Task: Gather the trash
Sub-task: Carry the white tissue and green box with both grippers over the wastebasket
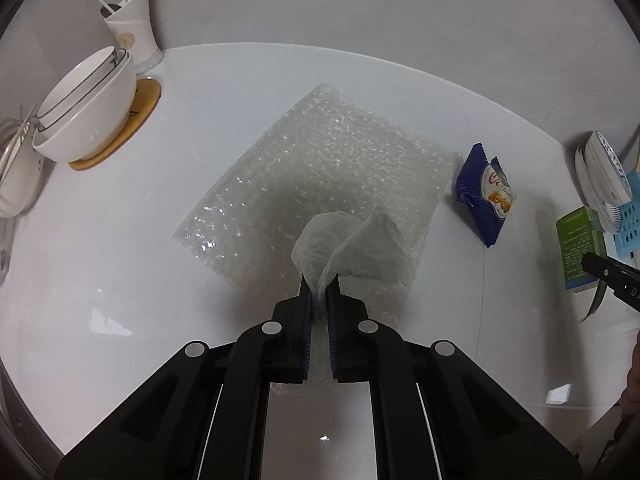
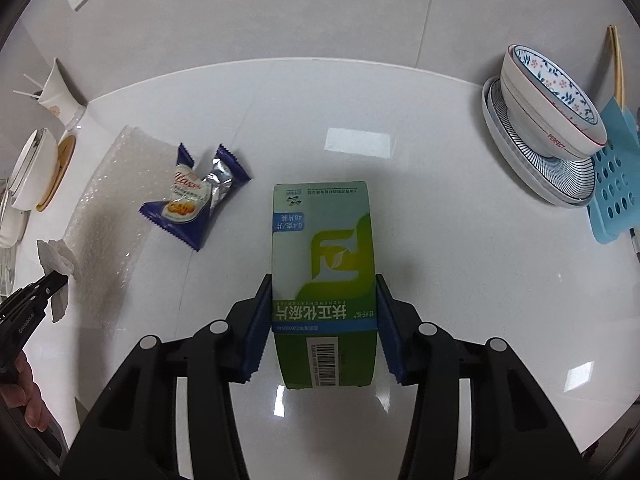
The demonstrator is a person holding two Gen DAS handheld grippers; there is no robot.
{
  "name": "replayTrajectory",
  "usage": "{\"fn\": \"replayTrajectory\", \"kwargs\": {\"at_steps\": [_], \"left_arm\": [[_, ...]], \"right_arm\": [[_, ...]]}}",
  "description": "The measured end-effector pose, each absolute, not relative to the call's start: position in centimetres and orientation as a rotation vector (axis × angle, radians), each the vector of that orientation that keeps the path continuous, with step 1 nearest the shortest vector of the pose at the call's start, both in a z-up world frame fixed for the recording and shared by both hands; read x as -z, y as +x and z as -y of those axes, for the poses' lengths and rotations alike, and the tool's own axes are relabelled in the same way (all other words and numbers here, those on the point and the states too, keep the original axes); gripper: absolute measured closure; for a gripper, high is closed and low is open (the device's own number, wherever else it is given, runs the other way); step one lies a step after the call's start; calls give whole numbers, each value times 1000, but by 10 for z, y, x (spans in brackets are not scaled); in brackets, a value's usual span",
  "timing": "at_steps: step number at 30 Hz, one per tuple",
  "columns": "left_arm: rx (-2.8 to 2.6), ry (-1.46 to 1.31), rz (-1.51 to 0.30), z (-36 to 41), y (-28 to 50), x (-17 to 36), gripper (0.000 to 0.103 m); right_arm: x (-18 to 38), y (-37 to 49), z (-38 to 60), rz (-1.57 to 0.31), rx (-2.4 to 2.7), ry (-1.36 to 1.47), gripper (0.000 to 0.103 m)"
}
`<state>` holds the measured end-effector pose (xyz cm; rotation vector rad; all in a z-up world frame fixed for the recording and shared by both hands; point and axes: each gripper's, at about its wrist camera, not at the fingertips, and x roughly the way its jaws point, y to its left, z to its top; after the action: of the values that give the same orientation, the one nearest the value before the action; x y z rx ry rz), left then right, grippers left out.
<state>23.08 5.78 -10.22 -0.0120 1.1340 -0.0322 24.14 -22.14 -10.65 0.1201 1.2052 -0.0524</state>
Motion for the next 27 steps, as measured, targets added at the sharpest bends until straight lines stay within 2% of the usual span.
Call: {"fn": "replayTrajectory", "kwargs": {"at_steps": [18, 27], "left_arm": [[63, -59, -1120, -49, 146, 69, 97], [168, 6, -1114, -44, 116, 65, 97]], "right_arm": [[63, 159, 199, -1128, 7, 90, 57], [47, 109, 187, -1086, 59, 103, 57]]}}
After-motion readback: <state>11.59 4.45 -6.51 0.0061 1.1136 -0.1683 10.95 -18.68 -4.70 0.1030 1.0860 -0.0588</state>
